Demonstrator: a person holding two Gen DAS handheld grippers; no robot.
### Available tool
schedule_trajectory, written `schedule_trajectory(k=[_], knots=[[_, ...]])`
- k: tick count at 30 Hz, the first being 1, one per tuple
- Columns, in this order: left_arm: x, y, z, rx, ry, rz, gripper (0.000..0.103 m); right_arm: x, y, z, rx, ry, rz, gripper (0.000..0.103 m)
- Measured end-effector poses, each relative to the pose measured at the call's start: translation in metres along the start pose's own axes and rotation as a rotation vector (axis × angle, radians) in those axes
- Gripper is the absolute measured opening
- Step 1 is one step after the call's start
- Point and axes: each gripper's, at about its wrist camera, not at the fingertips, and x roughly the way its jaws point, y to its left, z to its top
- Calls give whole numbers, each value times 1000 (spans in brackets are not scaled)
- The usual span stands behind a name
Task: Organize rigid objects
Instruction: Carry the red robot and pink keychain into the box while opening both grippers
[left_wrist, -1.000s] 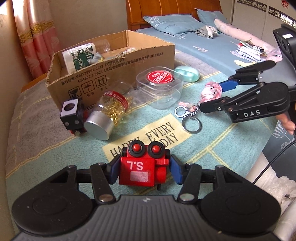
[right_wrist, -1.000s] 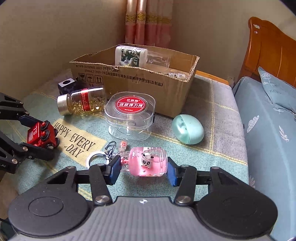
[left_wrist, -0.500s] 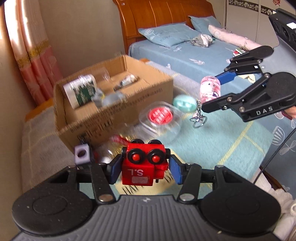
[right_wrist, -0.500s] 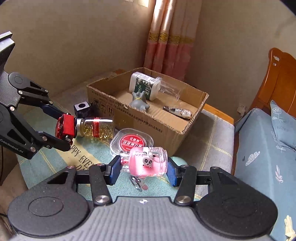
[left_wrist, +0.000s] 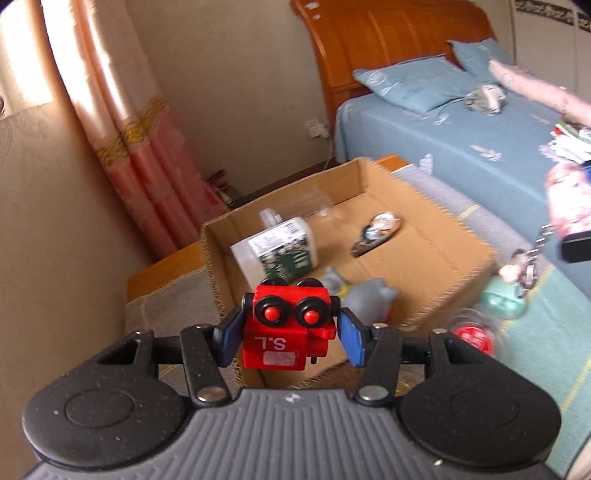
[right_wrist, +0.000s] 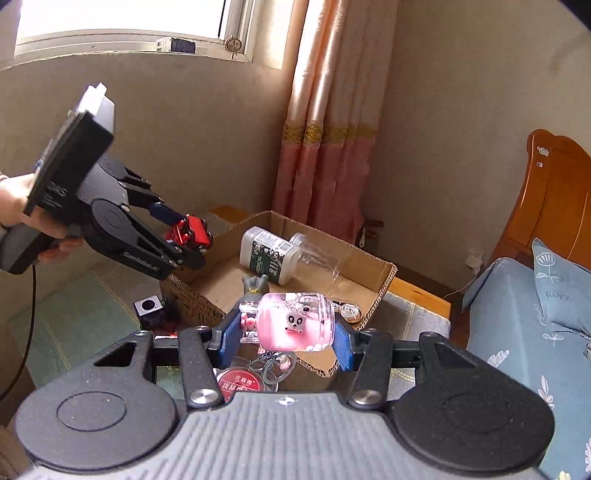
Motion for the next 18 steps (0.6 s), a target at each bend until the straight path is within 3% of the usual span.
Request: schedule_trajectory(k=[1,3,10,18], knots=[[7,3,-1,-27,6,9,65,1,0,2,-1,-5,-3,56],[11,10,-7,-87,5,5,92,4,-2,8,5,-11,1,56],[-20,0,-33,-133,-55,-10,97,26,-12,28,19,9,8,56],[-55,-23,-61,-133,-97,1,101,70,-22,48,61,81,-67,57]])
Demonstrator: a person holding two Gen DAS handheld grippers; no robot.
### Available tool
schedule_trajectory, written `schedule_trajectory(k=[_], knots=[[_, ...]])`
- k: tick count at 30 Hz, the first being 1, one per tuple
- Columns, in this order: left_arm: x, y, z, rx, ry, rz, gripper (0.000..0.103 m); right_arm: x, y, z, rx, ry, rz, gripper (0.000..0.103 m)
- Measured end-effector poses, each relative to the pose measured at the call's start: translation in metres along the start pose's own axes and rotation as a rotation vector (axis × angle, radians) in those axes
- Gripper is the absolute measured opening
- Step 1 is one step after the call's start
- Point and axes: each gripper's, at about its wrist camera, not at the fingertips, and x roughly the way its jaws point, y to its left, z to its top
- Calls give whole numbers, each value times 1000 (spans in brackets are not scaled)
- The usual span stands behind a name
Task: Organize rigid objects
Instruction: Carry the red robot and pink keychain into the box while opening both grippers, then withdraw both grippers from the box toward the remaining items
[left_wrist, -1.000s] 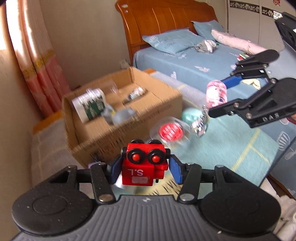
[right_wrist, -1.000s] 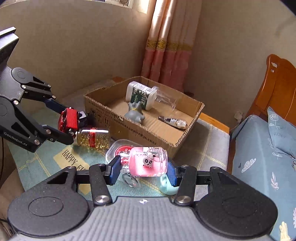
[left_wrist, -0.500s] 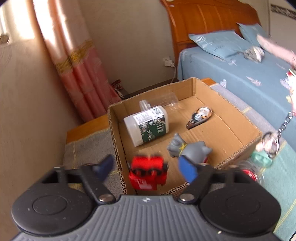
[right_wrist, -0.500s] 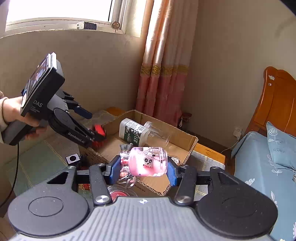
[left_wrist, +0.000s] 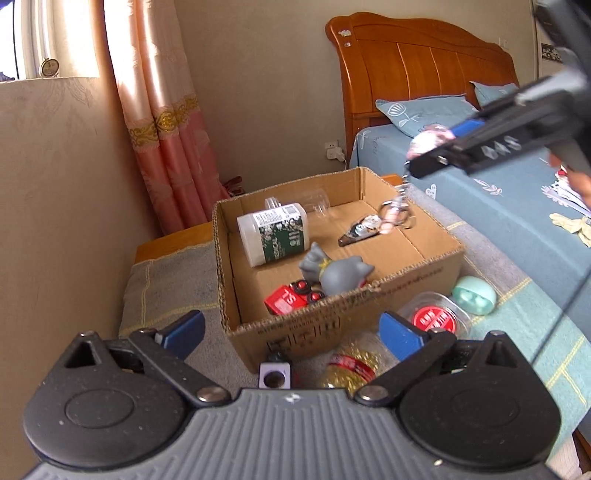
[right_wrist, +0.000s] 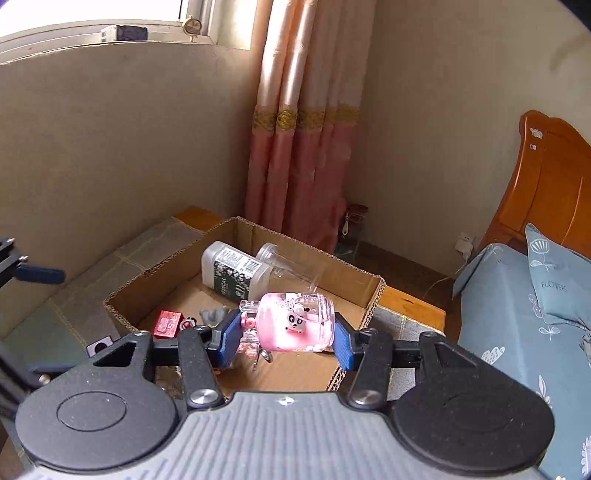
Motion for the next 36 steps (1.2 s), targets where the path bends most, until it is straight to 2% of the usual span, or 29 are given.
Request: schedule_trajectory(k=[1,2,3,4,5,7,14,21,26,30,36], knots=[[-1,-1,-4,-3,1,0,101,4,-1,2,9,1,-8,59],[-2,-2,-7,-6,7,-1,101,6,-1,4,11,-5,-15,72],[-1,-2,-10,-11,17,4,101,7,-1,6,20,-16,-30,91],[-1,-2,-13,-17,28,14,101,5,-1,6,34,-26,-43,99],[-1,-2,-16,-23,32,20,101,3,-1,6,46,-37,-40,103],[-1,0,-22,-40,40,10,101,-4,0,3,50,-48,-20,103],[-1,1,-35,-94,49,1,101,-13,15,-18,39,5,-64,103],[6,-1,-56,-144,94,12,101,-23,27,-71,112,56,-63,103],[7,3,-62,-175,101,24,101,-24,31,-118,205,80,-150,103],[8,9,-63,-199,93,46,101,-19,34,-157,253,91,-286,103],[15,14,-60,-201,79,87,101,0,40,-188,237,181,-303,103]])
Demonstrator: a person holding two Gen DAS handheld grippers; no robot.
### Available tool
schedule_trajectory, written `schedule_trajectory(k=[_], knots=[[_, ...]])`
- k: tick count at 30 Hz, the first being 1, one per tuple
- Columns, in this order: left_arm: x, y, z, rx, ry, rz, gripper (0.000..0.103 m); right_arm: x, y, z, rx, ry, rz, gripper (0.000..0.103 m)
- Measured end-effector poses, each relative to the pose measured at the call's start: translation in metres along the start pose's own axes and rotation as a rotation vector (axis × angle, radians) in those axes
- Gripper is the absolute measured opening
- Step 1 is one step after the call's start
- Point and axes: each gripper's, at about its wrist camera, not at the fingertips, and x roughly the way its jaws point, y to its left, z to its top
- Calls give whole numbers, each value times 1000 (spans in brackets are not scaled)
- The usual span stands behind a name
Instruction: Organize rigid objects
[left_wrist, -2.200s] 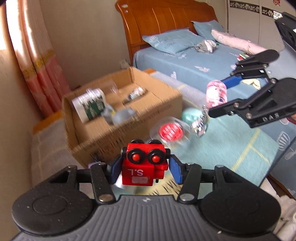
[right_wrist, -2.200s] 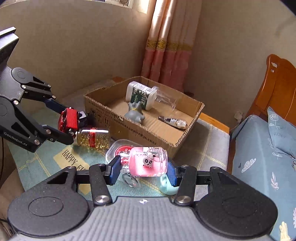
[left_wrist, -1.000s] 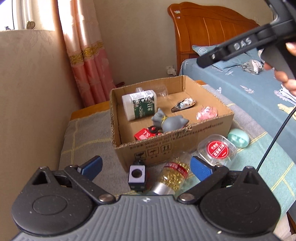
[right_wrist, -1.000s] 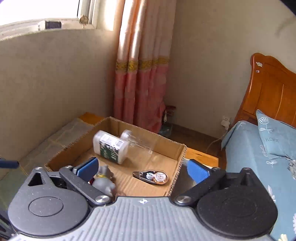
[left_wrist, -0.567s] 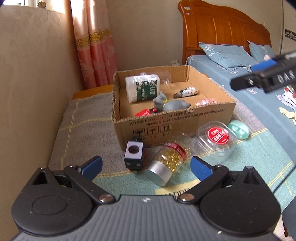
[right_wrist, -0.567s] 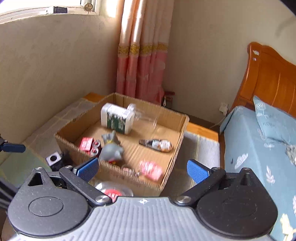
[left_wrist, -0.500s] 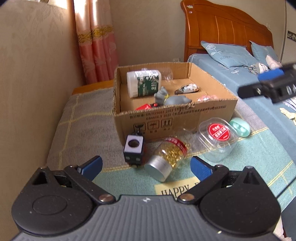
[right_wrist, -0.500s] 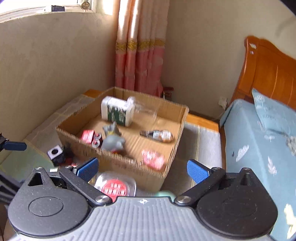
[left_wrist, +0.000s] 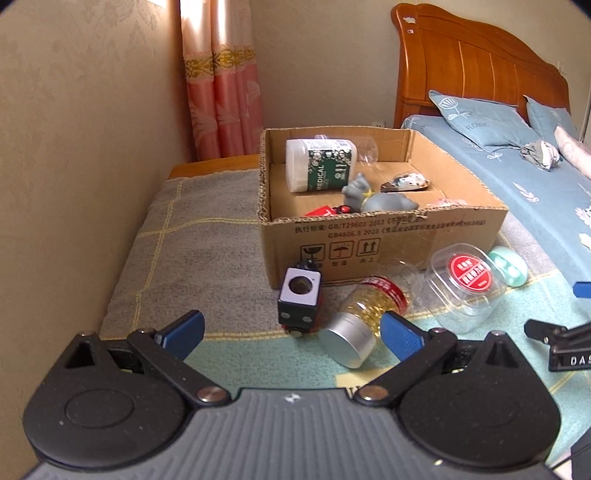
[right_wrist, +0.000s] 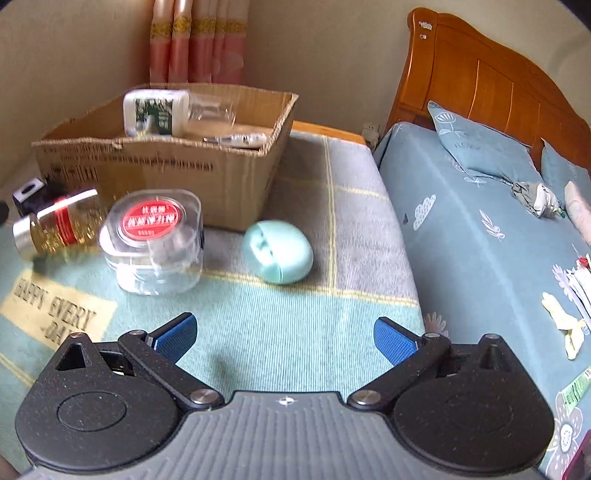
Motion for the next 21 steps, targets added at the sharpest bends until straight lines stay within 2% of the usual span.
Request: schedule_trajectory(k=[7,12,18,21], knots=[[19,11,10,-28,18,25,101,15,1,1,10,25,26,103],[35,10,12,8,50,36,101,19,-1,5,21,30,44,103],[41,32,13,-74,53,69,102,20,-1,6,19,35,65,103],[43,44,12,-105,65,132,102,19,-4,4,31,37,81,103]])
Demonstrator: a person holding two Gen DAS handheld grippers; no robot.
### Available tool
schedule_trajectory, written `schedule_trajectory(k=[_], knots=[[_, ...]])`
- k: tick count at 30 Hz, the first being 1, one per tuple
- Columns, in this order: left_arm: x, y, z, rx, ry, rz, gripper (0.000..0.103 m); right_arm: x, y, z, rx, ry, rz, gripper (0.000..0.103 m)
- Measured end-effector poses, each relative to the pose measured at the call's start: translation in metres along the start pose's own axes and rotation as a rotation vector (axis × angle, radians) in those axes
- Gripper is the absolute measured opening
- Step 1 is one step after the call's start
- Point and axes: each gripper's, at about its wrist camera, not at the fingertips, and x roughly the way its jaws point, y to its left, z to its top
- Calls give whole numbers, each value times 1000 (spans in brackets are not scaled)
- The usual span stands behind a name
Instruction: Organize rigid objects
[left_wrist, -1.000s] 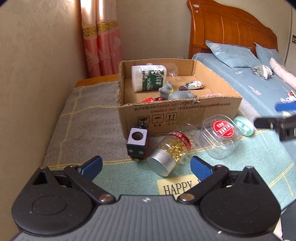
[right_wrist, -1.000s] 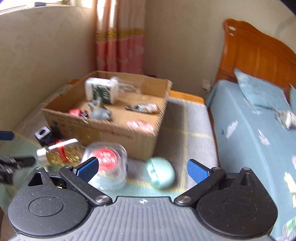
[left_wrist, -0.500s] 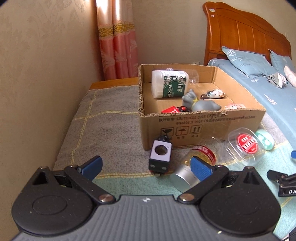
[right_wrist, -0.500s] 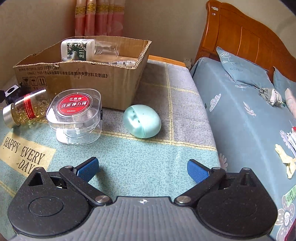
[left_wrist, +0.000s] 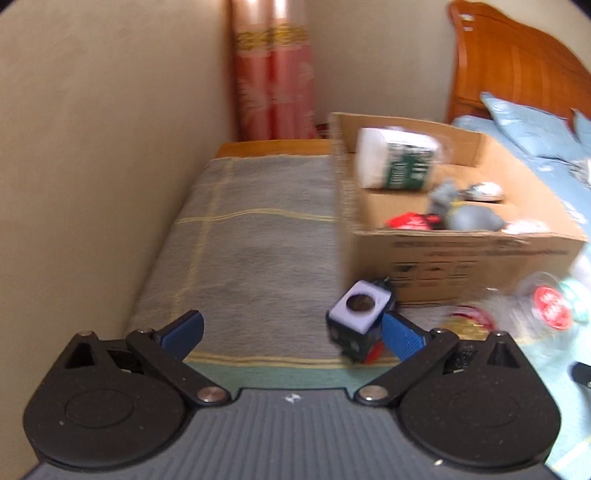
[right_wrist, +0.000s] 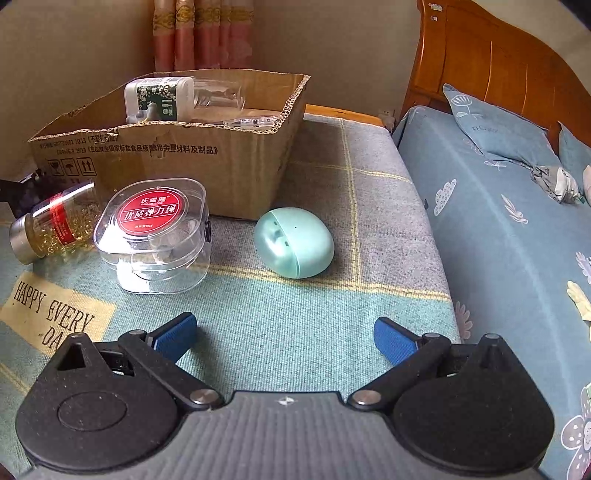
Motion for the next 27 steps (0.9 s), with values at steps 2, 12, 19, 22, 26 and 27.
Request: schedule_trajectory(k=[2,12,19,22,26,27], knots=[[4,3,0,2,13,57,102,1,-3,-1,18,4,17,103],[9,0,-4,4,15,-43,102,0,-6,-6,22,-22,37,103],[25,-16,-3,26,44,-64,102,0,-8,-7,10,-37,52,103],[31,-16,-4,14,68,-55,102,4,-13,-3,-20,-37,75,103],[38,-10,-9,-31,101,-60,102,14,-23,9,-51,-39,108,103],[38,-9,-10,-41,94,-61,102,17,-24,12,-62,-42,118,103]])
